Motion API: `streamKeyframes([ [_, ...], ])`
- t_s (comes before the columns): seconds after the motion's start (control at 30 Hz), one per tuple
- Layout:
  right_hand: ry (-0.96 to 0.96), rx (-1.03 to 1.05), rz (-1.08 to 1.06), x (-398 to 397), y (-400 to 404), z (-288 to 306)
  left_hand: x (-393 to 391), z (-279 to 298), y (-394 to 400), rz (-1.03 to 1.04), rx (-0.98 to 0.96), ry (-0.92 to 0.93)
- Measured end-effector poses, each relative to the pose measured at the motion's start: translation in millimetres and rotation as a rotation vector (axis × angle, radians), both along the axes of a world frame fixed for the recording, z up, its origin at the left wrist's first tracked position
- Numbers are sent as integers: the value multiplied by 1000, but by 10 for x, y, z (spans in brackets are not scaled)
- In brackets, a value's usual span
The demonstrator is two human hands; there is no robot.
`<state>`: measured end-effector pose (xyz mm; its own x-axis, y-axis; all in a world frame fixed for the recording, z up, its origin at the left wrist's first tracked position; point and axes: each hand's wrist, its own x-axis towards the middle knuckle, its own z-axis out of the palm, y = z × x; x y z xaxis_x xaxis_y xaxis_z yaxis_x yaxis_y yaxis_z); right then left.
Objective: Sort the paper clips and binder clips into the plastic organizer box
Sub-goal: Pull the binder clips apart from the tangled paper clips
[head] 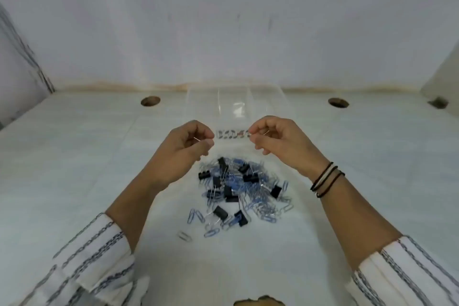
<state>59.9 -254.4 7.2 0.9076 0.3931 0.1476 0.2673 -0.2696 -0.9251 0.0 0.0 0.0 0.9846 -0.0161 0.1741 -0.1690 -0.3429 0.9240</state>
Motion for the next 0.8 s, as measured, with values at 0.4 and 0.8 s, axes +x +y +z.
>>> streamKeyframes([
  [0.4,-389,-709,242,38,1,-319,-9,-291,273,-150,670,124],
  [0.8,-321,-563,144,-18,116,-330,5,-367,188,-64,646,21],
])
